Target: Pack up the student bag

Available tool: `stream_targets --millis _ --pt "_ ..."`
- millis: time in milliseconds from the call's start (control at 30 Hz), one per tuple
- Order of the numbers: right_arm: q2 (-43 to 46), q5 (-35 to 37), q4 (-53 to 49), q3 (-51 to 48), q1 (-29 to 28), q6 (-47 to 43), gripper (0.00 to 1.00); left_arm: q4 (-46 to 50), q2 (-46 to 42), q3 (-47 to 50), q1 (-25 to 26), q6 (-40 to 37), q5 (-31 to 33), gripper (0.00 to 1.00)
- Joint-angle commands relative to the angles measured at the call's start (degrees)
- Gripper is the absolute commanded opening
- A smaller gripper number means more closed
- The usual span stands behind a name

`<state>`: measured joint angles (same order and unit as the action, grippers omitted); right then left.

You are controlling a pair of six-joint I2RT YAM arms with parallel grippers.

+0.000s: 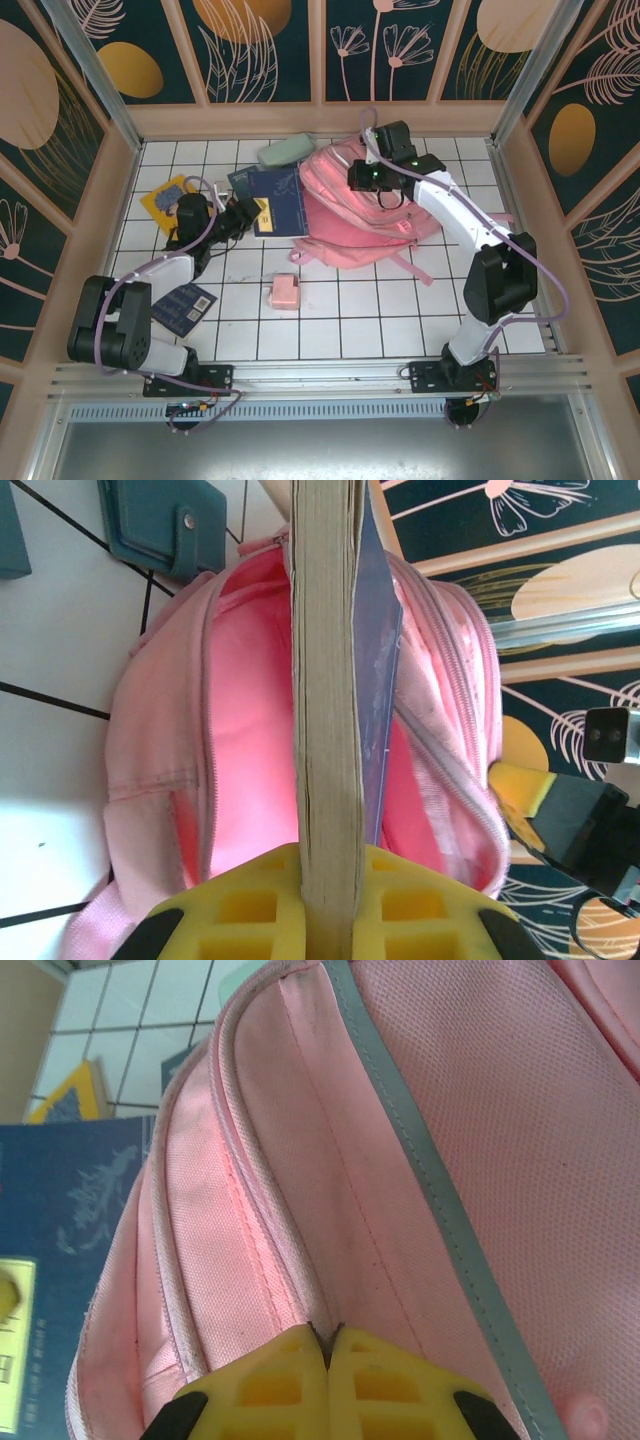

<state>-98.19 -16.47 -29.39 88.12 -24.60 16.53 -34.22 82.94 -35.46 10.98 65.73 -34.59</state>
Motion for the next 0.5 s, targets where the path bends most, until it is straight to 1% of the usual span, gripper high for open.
stream_targets --millis 0,167,300,367,467 --pt "2.57 -4.93 6.1 3.91 1.13 4.48 0.0 -6.45 2.96 -2.27 3.52 4.85 5.71 0.0" --pt "3.44 -9.03 8.94 3.7 2.44 9.36 0.0 -7.34 10.44 -9.42 8.5 7.85 9.06 0.0" --pt "3.65 -9.7 9.23 4.81 3.02 11.49 0.0 -7.61 16.52 -14.58 12.49 9.66 12.11 0.0" --pt "3.45 -8.76 8.36 5.28 3.45 11.7 0.0 -7.62 18.07 -15.77 13.93 9.95 13.42 0.0" --pt "3.62 -8.01 7.93 4.69 4.65 12.29 0.0 -8.13 17.78 -14.83 14.45 10.38 14.75 0.0"
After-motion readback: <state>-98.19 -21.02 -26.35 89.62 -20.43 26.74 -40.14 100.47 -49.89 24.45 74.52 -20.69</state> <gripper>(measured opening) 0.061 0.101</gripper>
